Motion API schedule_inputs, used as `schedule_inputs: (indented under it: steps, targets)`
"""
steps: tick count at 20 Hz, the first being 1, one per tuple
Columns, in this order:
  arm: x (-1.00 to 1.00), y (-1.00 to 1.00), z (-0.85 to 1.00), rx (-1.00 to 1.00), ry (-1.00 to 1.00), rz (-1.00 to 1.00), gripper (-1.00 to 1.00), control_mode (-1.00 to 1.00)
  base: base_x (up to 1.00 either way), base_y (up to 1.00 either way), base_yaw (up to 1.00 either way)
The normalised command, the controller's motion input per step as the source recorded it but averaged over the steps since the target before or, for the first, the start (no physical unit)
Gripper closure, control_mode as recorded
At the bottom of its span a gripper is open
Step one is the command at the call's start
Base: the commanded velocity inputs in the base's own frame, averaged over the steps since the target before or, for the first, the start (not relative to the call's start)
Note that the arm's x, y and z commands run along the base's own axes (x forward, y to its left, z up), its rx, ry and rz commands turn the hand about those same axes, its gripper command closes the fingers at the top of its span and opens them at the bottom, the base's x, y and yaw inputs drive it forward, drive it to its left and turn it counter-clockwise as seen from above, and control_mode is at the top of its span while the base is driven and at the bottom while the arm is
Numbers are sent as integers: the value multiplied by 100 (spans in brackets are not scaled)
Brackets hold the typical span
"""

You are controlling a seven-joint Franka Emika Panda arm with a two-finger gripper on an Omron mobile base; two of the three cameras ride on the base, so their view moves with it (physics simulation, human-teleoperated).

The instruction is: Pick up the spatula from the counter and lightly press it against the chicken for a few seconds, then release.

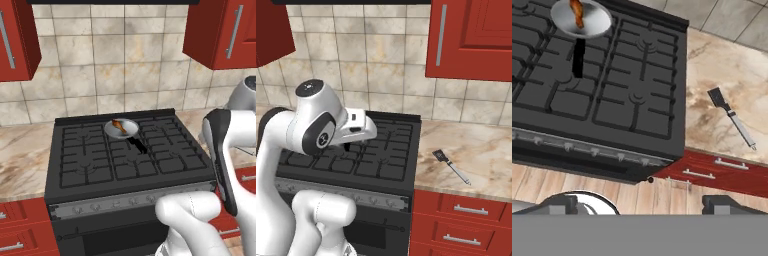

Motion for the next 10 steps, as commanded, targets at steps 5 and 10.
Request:
schedule_inputs:
  steps: [5, 10]
  targets:
    - [-19, -40, 6, -4, 1, 6, -100, -100, 0, 0, 0]
    - [-7, -43, 8, 0, 3, 3, -100, -100, 0, 0, 0]
